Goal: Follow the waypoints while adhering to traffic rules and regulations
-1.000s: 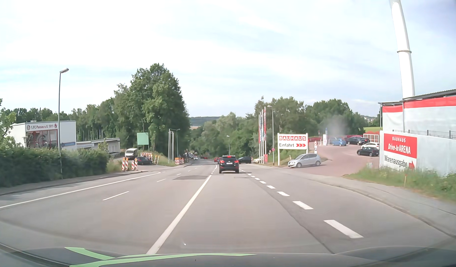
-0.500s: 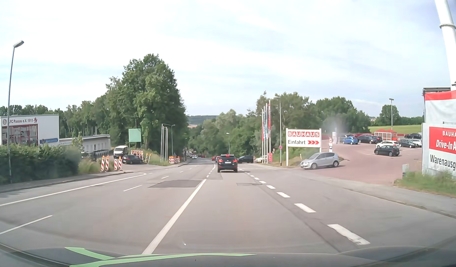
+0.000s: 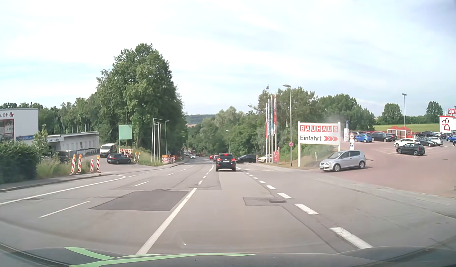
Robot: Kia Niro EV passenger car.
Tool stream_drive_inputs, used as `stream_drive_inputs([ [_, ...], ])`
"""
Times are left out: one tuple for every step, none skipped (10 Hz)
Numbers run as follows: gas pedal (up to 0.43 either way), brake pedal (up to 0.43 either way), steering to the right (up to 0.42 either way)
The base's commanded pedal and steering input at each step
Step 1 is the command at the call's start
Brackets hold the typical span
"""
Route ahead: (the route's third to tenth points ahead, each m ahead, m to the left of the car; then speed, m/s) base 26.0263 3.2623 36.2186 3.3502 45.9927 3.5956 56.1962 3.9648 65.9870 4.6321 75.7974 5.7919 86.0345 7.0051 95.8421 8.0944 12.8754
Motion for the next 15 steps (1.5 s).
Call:
stream_drive_inputs([
  [0.0,0.128,-0.001],
  [0.0,0.134,-0.001],
  [0.0,0.14,-0.001],
  [0.0,0.14,-0.001],
  [0.0,0.14,-0.001],
  [0.0,0.14,-0.001],
  [0.0,0.14,-0.002],
  [0.0,0.14,-0.003],
  [0.0,0.14,-0.004],
  [0.0,0.14,-0.005],
  [0.0,0.14,-0.005],
  [0.0,0.14,-0.005],
  [0.0,0.14,-0.005],
  [0.0,0.14,-0.005],
  [0.0,0.14,-0.006],
])
